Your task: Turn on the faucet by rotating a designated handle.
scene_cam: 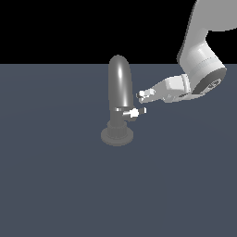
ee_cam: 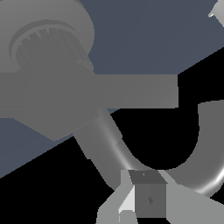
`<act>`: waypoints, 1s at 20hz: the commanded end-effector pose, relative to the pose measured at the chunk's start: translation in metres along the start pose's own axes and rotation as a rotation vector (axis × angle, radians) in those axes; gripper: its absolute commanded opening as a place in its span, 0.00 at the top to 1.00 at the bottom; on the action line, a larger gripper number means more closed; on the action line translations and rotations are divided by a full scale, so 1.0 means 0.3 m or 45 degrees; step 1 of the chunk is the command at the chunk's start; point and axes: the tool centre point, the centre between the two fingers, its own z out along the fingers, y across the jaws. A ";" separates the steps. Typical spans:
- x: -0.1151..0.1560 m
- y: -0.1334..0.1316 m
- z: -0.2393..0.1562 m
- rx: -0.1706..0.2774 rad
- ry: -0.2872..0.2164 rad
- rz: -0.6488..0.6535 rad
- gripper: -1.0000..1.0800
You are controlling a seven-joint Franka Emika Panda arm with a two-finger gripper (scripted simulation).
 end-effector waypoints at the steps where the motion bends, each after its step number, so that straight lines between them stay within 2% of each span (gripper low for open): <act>1: 0.024 -0.006 0.000 0.015 -0.034 0.028 1.00; 6: 0.043 -0.010 0.001 0.026 -0.059 0.048 1.00; 15: 0.035 -0.008 0.002 0.022 -0.049 0.039 1.00; 20: 0.099 0.013 0.005 0.022 -0.049 0.039 1.00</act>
